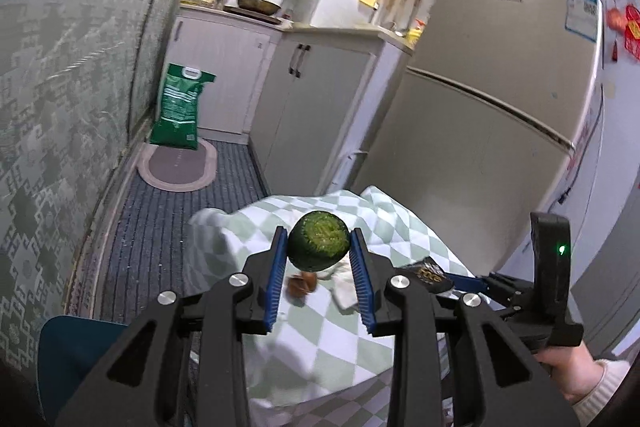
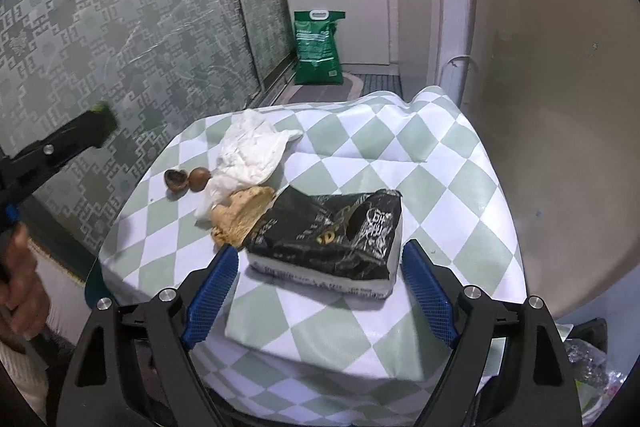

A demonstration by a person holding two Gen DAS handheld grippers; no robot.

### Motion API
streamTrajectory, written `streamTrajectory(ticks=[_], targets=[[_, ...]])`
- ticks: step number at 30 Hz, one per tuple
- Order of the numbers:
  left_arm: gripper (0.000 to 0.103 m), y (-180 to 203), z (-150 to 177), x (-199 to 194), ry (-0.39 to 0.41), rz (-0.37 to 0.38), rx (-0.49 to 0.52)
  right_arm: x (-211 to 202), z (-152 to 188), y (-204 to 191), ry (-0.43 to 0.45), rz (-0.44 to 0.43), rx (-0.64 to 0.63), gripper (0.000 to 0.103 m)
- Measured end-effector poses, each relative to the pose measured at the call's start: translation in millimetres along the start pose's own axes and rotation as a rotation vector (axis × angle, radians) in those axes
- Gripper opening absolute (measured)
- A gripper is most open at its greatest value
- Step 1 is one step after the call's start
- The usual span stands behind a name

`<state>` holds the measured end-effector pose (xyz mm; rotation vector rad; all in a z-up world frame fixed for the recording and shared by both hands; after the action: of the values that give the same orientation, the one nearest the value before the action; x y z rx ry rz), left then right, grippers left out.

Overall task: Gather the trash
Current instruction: 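Grasp the green lime with the left gripper while the right gripper grasps the black snack bag, then carry the lime and black snack bag over the teal bin and open both grippers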

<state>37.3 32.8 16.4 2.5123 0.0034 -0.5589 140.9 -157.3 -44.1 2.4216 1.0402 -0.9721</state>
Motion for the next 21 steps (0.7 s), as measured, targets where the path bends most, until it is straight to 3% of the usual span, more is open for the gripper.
streamTrajectory(ticks=[10,13,21], targets=[[0.034,-32,-19,-34,0.092,-0.049,-0.071,18,-3,-10,0.02,0.103,-0.052,0.088],[0.034,-39,-21,-44,0.114,-0.06,-0.08,18,-2,-9,0.025,0.13,-0.053,0.076],[0.034,-56,-32,-73,0.205,-0.111,-0.116,13,-6,-7,0.026,0.139,-0.038,0.071]])
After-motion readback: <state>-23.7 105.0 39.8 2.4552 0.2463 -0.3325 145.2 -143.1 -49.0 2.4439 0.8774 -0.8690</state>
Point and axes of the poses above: each gripper's, at about its wrist camera, not at the fingertips, and x roughly the way its jaws point, y to its right, z to its underside, the point moved 3 cm from there along x, roughly the way its jaws point, and after that the axes turned 13 degrees about -x, right-handed, at the moved point
